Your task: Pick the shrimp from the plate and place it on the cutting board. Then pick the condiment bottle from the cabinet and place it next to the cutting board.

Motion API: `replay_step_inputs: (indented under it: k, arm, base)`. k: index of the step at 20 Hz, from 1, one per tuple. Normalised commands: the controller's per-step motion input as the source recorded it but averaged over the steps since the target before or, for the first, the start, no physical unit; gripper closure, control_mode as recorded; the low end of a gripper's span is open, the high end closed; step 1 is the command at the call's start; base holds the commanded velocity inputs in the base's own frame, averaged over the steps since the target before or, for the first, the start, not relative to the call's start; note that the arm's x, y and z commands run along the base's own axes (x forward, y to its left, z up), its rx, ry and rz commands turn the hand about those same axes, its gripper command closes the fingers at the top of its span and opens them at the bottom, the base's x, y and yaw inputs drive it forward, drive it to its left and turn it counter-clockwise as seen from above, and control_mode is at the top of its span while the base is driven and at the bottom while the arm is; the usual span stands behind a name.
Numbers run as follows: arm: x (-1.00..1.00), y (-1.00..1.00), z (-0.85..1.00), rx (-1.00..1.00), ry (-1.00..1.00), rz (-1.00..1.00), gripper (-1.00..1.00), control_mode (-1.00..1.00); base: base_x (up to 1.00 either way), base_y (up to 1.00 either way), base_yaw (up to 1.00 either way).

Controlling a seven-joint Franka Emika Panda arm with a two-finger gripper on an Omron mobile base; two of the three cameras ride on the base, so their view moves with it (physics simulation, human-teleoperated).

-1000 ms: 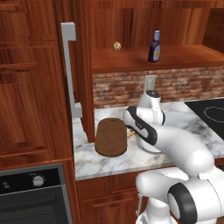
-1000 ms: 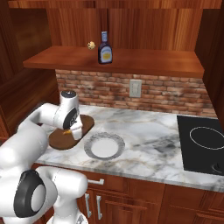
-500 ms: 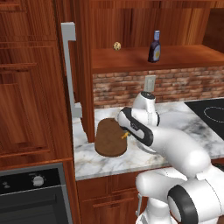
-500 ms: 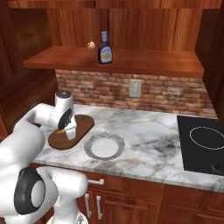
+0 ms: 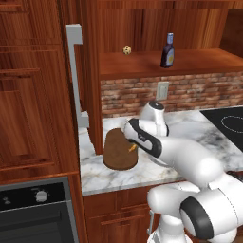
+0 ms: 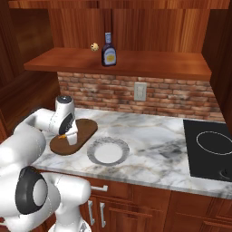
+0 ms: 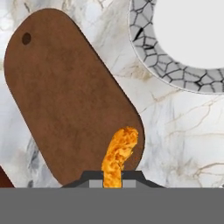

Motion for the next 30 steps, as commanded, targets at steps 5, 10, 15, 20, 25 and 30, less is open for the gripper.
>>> replay_step_inputs:
  k: [5, 10, 15, 20, 25, 30]
  arm:
    - [0.11, 0.22, -0.32, 0.0, 0.0, 0.0, 1.0, -1.0]
    - [0.16, 0.22, -0.3, 0.0, 0.0, 0.0, 1.0, -1.0]
    - [0.2, 0.11, -0.23, 0.0, 0.0, 0.0, 1.0, -1.0]
    - [0.2, 0.01, -0.18, 0.0, 0.0, 0.0, 1.0, -1.0]
    - [0.19, 0.0, -0.1, 0.0, 0.0, 0.0, 1.0, -1.0]
    - [0.21, 0.0, -0.13, 0.0, 0.0, 0.0, 1.0, -1.0]
  base:
    - [0.0, 0.0, 0.0]
    - [0.0, 0.0, 0.0]
    - [0.0, 0.0, 0.0]
    - [0.0, 0.0, 0.0]
    - [0.0, 0.0, 0.0]
    - [0.0, 0.0, 0.0]
